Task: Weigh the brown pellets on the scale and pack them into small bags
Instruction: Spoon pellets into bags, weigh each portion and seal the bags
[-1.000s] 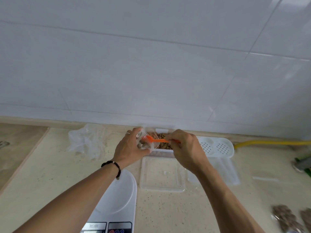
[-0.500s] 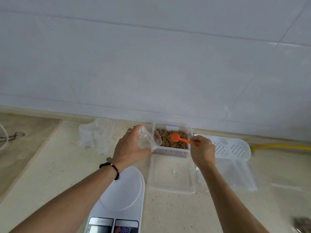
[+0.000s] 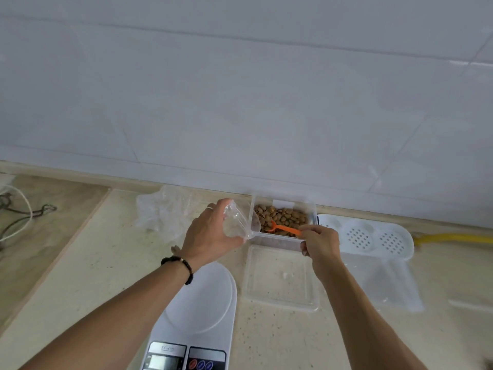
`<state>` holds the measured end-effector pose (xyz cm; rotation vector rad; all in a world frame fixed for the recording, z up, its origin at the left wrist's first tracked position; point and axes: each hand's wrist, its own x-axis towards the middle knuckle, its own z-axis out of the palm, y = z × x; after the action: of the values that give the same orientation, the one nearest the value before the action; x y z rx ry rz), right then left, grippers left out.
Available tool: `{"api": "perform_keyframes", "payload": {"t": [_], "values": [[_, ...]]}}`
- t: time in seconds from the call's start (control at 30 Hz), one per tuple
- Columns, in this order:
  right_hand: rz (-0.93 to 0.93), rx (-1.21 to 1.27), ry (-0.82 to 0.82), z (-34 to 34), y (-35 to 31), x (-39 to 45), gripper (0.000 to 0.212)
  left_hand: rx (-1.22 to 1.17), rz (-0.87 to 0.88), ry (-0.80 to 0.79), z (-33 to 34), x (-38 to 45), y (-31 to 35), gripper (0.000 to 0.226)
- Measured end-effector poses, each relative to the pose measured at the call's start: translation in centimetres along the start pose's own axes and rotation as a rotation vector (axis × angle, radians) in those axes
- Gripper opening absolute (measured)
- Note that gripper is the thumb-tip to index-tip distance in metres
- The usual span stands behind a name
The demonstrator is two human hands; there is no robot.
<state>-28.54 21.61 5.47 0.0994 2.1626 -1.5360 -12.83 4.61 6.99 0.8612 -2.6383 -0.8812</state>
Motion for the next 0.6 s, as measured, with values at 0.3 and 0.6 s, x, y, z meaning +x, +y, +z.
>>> {"api": "perform_keyframes", "payload": {"t": [0.3,0.6], "values": [[-0.029,0.177,0.031,-3.6,-2.0,-1.6,0.019,0.066,0.006,-0.059,1.1,1.1,1.2,0.086],[-0.649,-0.378,-0.059,-3.8,-5.2,-5.5,0.025,-0.032,-0.058,-0.06,2.6,1.8,2.9,0.088]]}}
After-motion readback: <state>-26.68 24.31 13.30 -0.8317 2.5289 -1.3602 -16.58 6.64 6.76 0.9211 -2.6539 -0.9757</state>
